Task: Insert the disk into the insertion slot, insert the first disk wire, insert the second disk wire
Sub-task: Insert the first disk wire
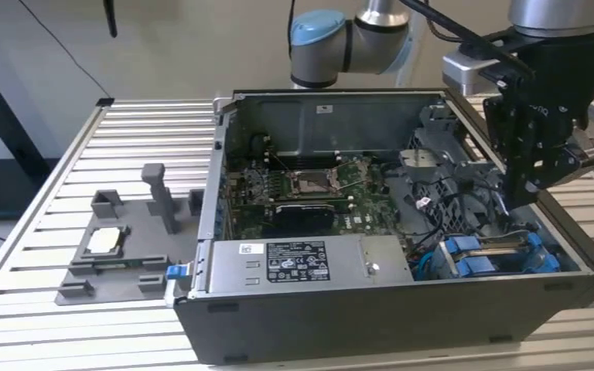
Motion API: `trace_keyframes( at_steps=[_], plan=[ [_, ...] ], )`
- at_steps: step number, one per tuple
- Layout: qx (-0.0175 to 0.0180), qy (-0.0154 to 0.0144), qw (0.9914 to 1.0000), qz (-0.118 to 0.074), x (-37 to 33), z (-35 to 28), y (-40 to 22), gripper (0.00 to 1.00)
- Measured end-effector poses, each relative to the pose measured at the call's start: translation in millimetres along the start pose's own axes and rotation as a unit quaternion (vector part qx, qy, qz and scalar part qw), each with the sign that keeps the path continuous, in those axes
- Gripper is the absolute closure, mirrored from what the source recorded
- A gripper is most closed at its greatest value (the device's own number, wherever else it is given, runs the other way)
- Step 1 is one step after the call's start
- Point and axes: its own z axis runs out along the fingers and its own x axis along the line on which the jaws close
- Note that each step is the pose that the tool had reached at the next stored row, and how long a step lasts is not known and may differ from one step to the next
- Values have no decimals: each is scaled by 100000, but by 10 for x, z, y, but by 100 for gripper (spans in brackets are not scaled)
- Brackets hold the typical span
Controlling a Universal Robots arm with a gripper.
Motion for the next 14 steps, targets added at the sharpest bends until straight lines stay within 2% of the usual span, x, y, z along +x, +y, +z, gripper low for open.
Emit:
trace_keyframes(
  at_steps=[1,2,5,9,11,14],
  plan=[
    [109,347,99999,-58,-24,-8,21,72],
    [244,436,99999,-58,-50,-15,42,72],
    [777,497,99996,-2,-117,-32,115,72],
    [1661,519,99985,-220,-170,4,137,72],
    [1740,715,99982,-307,-172,12,138,72],
    [1750,778,99981,-409,-164,1,137,72]
  ],
)
